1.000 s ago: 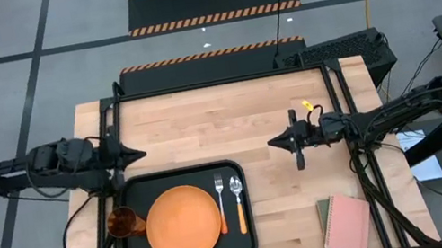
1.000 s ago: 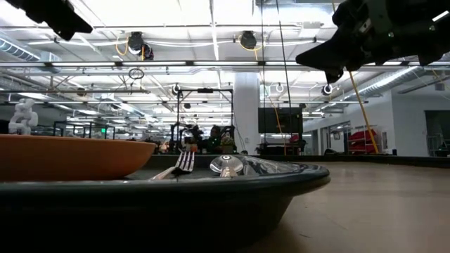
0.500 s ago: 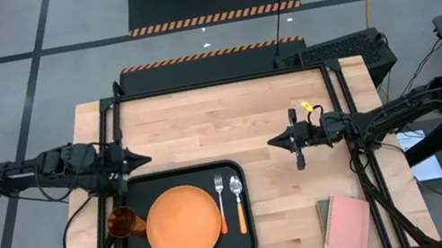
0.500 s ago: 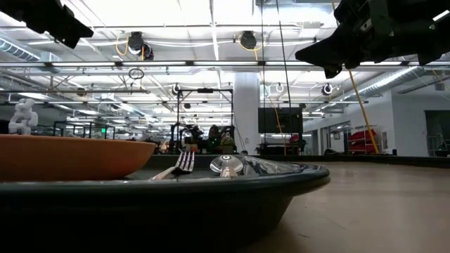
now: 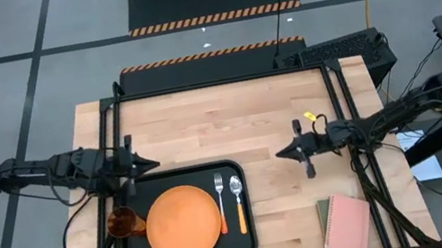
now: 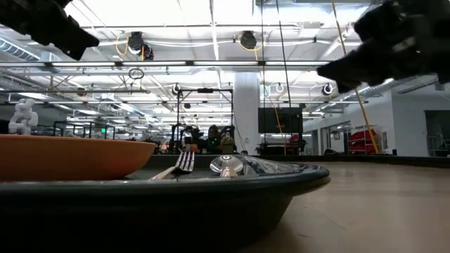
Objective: Pick and place plate/cup/fork/spoon on tray
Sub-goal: Return to Home Position
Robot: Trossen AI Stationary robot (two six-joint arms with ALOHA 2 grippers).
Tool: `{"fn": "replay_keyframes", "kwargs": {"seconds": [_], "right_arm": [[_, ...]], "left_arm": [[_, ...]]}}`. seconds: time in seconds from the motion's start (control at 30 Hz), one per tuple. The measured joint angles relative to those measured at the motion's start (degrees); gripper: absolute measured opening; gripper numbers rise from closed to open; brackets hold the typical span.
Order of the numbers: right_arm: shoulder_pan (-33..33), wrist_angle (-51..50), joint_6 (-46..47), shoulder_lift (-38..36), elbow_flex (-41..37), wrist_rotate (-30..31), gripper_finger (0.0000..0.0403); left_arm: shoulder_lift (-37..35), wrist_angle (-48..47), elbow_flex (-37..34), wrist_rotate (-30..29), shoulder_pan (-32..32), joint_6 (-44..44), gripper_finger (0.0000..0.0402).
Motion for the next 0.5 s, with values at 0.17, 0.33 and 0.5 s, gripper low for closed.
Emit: {"fn": "replay_keyframes", "kwargs": {"seconds": [0.17, 0.33, 0.5], "right_arm": [[3.4, 13.7, 2.3, 0.0, -6.2, 0.0, 0.0], [4.1, 16.9, 1.4, -0.2, -8.3, 0.3, 0.0], [4.1, 15.3, -2.8, -0.4, -8.4, 0.0, 0.0]], "left_arm": [[0.1, 7.8, -3.0, -0.4, -1.3, -2.3, 0.0002], [0.1, 8.1, -3.8, -1.1, -3.1, -3.6, 0.0002], [0.1, 9.2, -5.2, -3.5, -4.2, -1.8, 0.0002]]}}
